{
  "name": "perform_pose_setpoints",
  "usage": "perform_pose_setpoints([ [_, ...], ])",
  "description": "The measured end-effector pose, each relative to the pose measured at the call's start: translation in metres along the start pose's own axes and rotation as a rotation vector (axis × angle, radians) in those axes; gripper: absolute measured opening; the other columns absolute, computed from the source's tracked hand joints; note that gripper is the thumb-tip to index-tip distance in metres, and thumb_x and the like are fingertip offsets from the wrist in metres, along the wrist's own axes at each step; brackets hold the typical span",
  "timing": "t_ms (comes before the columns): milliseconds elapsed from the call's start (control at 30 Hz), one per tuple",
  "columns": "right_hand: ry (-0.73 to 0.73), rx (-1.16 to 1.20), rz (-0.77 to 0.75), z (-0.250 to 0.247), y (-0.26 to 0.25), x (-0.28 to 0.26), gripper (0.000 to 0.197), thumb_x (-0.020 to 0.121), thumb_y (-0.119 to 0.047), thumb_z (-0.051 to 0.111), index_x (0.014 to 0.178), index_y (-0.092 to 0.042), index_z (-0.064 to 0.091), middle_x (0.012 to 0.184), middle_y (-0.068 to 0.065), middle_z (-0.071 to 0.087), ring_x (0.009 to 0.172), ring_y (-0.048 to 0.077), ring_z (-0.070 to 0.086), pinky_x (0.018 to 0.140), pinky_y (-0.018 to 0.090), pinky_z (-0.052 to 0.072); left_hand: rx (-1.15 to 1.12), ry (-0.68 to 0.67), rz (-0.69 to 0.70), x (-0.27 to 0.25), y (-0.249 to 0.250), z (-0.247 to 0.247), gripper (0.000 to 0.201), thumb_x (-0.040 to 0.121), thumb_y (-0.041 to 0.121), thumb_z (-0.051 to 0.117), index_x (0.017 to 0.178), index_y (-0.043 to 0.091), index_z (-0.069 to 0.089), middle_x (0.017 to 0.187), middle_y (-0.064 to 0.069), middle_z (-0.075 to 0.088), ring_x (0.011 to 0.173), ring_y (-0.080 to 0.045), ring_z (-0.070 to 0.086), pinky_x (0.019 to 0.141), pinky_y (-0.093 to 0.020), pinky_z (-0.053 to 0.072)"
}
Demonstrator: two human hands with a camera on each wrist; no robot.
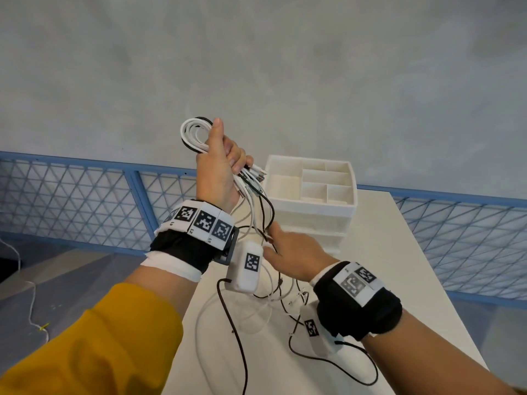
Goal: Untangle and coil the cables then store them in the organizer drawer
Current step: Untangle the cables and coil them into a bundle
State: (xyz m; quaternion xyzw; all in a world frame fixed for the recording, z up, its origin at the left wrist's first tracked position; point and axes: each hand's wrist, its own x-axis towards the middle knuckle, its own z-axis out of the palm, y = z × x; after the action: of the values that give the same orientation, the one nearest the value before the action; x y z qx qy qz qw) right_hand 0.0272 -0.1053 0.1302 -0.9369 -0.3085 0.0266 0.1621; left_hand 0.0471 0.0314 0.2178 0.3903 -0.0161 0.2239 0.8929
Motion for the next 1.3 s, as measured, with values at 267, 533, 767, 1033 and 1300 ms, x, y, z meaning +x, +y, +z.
perform_pose_setpoints([
  [267,0.030,0.377,0.084,0.001,0.033,-0.002,0.025,0.084,-0.026,0.062,0.105,-0.014,0.058,0.100,0.003,0.052,0.092,0.018,0.050,0.084,0.028,0.041,-0.038,-0.003,0.018,0.004,0.008,-0.003,0.050,0.094,0.038,0.048,0.050,0.020,0.034,0.038,0.007,0.026,0.035,-0.009,0.024,0.049,-0.024,0.039],
  [533,0.161,0.946,0.155,-0.005,0.034,-0.016,0.026,0.096,-0.027,0.040,0.102,-0.006,0.055,0.060,-0.007,0.036,0.049,0.005,0.034,0.048,0.016,0.032,-0.039,0.050,0.038,0.009,0.015,-0.013,0.050,0.093,0.039,0.049,0.050,0.020,0.034,0.039,0.006,0.025,0.036,-0.010,0.023,0.048,-0.024,0.035],
  [767,0.055,0.583,-0.001,-0.011,0.003,0.000,0.014,0.090,-0.017,0.052,0.100,-0.016,0.042,0.050,-0.002,0.046,0.043,0.008,0.039,0.053,0.024,0.037,-0.003,0.025,0.023,0.007,0.003,-0.008,0.051,0.094,0.038,0.048,0.049,0.020,0.033,0.038,0.006,0.025,0.036,-0.010,0.023,0.049,-0.025,0.037],
  [1033,0.245,0.751,0.161,0.001,0.013,0.012,0.015,0.089,-0.020,0.056,0.100,-0.014,0.066,0.051,0.002,0.055,0.033,0.002,0.043,0.041,0.010,0.034,-0.024,-0.018,-0.008,0.012,0.009,-0.017,0.051,0.093,0.040,0.048,0.047,0.021,0.036,0.038,0.007,0.027,0.034,-0.009,0.025,0.049,-0.024,0.037],
  [1300,0.657,0.849,0.130,-0.012,0.012,0.012,0.018,0.093,-0.012,0.045,0.078,-0.017,0.054,0.078,0.002,0.064,0.078,0.019,0.062,0.073,0.032,0.053,0.018,-0.009,-0.025,0.019,0.009,-0.037,0.051,0.093,0.041,0.048,0.047,0.021,0.037,0.038,0.007,0.027,0.035,-0.008,0.024,0.050,-0.024,0.036],
])
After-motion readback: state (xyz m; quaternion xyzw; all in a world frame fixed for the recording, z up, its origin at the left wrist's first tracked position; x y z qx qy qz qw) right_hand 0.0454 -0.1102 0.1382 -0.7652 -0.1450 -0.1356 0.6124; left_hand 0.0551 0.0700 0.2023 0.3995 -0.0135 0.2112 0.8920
